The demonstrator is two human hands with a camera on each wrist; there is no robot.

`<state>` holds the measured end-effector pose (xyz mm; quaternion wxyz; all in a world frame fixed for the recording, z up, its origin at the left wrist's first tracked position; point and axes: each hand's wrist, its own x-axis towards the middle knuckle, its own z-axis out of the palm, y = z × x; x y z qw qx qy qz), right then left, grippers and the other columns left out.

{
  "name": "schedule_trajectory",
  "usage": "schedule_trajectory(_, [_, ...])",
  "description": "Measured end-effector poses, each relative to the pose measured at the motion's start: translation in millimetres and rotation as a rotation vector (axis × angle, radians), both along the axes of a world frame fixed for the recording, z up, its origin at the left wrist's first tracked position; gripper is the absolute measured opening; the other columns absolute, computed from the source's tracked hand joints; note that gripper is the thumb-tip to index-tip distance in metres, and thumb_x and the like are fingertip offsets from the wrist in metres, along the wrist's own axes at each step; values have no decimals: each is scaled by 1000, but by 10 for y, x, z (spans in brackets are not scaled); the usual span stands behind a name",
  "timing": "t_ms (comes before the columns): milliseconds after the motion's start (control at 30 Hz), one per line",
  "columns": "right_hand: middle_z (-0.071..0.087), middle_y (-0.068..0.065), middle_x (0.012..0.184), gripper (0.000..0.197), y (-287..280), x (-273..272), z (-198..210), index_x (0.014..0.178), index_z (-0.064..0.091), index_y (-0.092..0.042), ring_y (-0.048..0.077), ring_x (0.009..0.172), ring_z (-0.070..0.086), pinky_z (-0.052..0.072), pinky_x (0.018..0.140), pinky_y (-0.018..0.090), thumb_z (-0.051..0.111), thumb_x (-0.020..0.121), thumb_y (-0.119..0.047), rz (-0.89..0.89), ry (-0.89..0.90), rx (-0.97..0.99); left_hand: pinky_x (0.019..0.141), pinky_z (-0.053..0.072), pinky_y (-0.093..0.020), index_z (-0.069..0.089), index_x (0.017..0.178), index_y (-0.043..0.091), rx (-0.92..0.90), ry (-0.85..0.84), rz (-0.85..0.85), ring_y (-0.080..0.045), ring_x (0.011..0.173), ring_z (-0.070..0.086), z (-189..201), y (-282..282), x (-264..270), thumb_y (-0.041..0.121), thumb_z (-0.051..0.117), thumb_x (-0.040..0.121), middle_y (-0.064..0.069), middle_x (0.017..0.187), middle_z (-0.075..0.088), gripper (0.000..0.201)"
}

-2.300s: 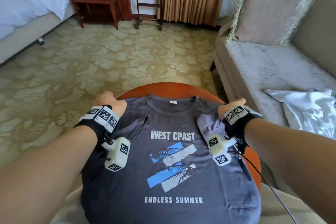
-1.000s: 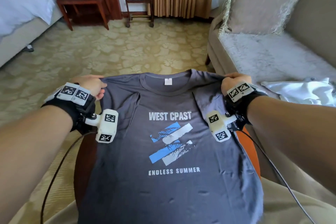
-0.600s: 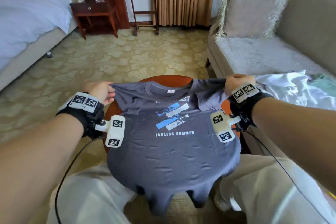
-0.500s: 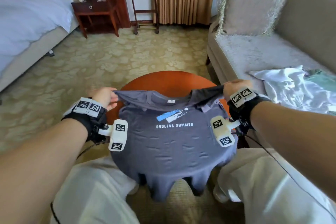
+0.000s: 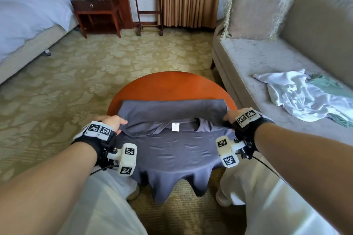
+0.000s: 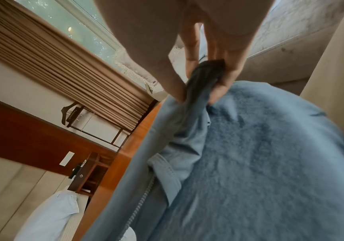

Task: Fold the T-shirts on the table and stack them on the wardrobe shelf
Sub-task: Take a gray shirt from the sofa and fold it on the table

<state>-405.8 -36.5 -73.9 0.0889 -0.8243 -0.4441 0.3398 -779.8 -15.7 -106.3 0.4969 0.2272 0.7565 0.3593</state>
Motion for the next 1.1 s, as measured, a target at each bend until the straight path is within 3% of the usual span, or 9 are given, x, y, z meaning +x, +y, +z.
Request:
schedule_trajectory(67, [59,11,118,47,86,33,-38,124,56,-10,29,111,59,53,77,34,70,81,-24,-135,68,43,51,31,-20,49,53,8,-19,12,-20,-15,56,34,48,38,-9,3,58,92,-5,52,47,41])
schedule_trajectory(167, [54,6,127,32,231,81,-25,121,54,-4,27,122,51,45,97,33,56,91,-17,-191,-220,-1,53,33,-20,41,62,10,93,-40,84,-15,58,36,222,82,-30,-4,49,89,-4,65,40,32])
schedule_trajectory(367, [63,11,85,10,129,214,174,82,56,-15,33,92,65,55,84,48,62,84,-23,187,-367,-59,59,42,-29,42,65,8,122,58,136,-20,59,41,400,-47,-185,-5,45,83,-6,74,42,23])
schedule_trajectory(467, [62,2,91,19,16,137,98,103,59,-16,28,98,64,52,84,32,55,92,-32,237,-395,-96,62,43,-34,45,69,-1,-22,165,-4,-30,60,48,308,-208,-179,-5,47,84,-19,72,49,16])
schedule_trajectory(567, [58,6,95,30,-45,74,27,116,58,-17,36,108,60,52,82,35,58,88,-26,196,-326,-104,92,48,-43,56,97,-9,-136,303,-153,-43,106,59,181,-194,-149,5,63,82,-31,114,59,22])
schedule_trajectory(667, [54,11,104,43,-42,-4,10,113,55,-21,34,102,58,49,89,43,61,72,-33,141,-403,-29,77,45,-37,55,101,-17,-89,441,-193,-35,86,57,166,-153,-95,27,77,49,-18,93,56,71])
schedule_trajectory(767, [45,13,129,58,-3,-141,50,129,45,-15,34,121,45,40,102,44,57,75,-32,63,-389,53,74,47,-31,64,78,3,24,652,-249,-28,76,58,336,-180,112,25,76,68,-11,89,64,27])
schedule_trajectory(900, [36,9,144,61,74,-250,-54,140,37,-19,31,131,36,33,106,42,55,83,-29,262,-392,94,89,46,-31,63,111,17,170,737,-423,-28,111,57,276,-82,325,19,76,78,-5,122,62,36])
schedule_trajectory(1100, [-11,7,161,104,155,-339,-344,155,0,-26,36,147,-8,8,118,51,53,79,-73,486,-429,-138,115,30,-40,29,151,24,-4,724,-701,-30,144,26,30,107,476,35,77,79,-6,160,19,88])
